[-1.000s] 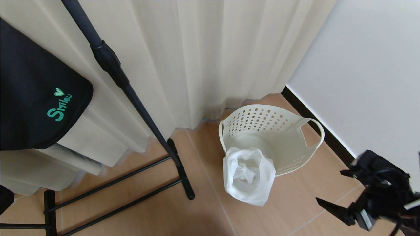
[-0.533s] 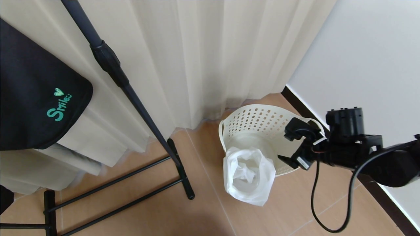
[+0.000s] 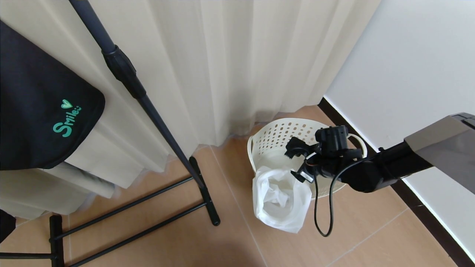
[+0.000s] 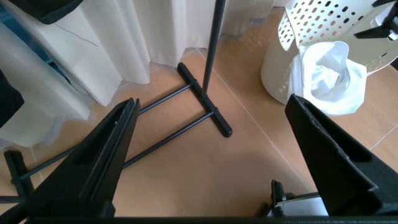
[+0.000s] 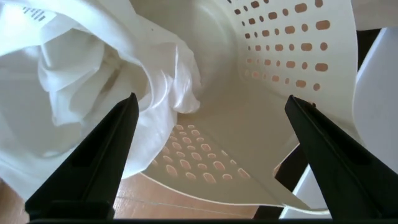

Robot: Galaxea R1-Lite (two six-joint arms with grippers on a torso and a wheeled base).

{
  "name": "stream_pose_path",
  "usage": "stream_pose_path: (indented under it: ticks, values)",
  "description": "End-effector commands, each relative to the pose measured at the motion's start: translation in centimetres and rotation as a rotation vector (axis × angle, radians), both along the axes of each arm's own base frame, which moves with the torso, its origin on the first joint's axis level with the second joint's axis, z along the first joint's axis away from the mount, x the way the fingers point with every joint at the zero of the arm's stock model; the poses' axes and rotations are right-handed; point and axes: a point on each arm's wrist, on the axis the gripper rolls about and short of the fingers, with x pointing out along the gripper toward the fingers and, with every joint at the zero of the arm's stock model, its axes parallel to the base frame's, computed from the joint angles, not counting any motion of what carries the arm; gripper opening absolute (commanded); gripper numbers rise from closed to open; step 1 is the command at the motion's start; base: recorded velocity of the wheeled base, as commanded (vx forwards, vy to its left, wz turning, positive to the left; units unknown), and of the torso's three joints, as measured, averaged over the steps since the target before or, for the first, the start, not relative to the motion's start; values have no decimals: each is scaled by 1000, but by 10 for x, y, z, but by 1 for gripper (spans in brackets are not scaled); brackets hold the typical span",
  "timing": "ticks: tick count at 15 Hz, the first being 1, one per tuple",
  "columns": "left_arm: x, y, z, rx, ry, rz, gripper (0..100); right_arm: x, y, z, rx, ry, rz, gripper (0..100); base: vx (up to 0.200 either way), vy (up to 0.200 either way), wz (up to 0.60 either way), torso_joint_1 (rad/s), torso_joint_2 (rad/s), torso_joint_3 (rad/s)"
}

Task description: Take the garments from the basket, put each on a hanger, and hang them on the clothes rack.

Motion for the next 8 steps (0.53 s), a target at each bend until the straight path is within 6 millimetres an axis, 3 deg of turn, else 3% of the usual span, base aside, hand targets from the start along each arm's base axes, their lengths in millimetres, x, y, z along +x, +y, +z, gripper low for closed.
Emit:
stream_pose_path:
  ticks: [1,8]
  values:
    - [0,0,0,0,1,0,100,17,7,-23,-14,18,-5,100,0,0,0,0,0,0]
    - [0,0,0,0,1,0,100,53,14,-46,-17,-16,-36,100,0,0,0,0,0,0]
